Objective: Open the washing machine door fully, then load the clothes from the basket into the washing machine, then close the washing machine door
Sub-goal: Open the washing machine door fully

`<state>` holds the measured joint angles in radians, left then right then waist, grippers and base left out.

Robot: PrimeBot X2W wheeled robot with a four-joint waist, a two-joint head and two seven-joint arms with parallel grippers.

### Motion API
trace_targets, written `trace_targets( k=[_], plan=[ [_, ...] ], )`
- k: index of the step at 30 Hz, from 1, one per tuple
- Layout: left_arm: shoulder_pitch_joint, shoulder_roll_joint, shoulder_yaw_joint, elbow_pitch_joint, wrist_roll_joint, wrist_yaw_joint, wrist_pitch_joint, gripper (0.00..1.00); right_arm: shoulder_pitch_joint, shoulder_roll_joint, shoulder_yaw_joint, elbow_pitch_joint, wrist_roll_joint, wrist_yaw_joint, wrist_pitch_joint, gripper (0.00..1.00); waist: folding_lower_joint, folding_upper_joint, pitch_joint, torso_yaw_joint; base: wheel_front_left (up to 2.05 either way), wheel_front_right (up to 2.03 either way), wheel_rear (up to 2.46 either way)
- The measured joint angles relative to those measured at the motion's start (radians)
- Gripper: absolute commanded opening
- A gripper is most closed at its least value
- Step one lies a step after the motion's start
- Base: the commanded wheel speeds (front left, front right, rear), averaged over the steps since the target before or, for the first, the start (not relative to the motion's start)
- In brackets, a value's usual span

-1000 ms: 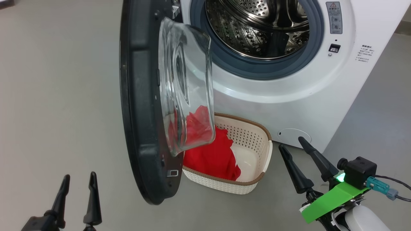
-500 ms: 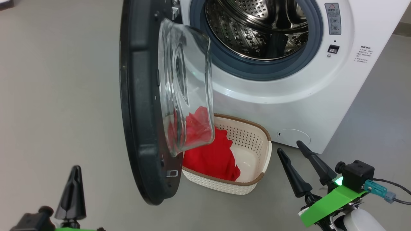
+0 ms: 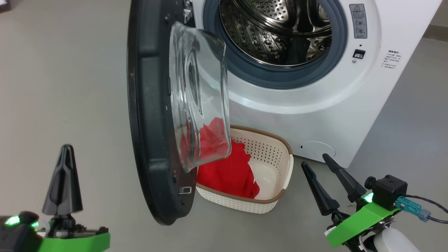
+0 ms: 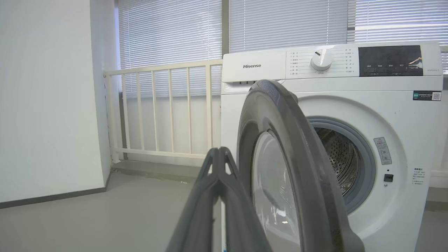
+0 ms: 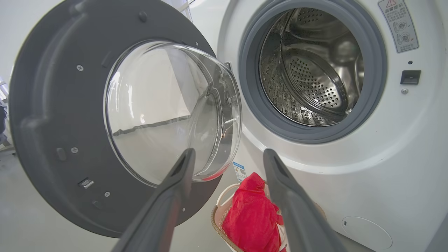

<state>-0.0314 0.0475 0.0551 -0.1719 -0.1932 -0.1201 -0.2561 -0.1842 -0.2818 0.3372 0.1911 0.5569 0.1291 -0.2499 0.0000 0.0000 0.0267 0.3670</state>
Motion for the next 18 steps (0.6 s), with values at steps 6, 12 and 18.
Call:
trace_targets(
  k=[6, 12, 18],
  plan=[
    [-0.002, 0.0, -0.038, -0.111, 0.008, 0.0, -0.001, 0.0, 0.0, 0.005, 0.0, -0.001, 0.0, 0.0, 0.0, 1.0, 0.0, 0.0, 0.0, -0.007, 0.0, 0.0, 0.0],
    [-0.002, 0.0, -0.097, -0.182, 0.002, 0.0, 0.001, 0.0, 0.0, 0.005, -0.001, -0.001, 0.0, 0.0, 0.0, 1.0, 0.0, 0.0, 0.002, -0.016, 0.0, 0.0, 0.0],
    [-0.002, 0.0, -0.178, -0.204, -0.026, 0.0, 0.028, 0.0, 0.0, 0.007, -0.003, -0.001, 0.0, 0.0, 0.0, 1.0, 0.0, 0.0, -0.003, -0.028, 0.0, 0.0, 0.0]
  ],
)
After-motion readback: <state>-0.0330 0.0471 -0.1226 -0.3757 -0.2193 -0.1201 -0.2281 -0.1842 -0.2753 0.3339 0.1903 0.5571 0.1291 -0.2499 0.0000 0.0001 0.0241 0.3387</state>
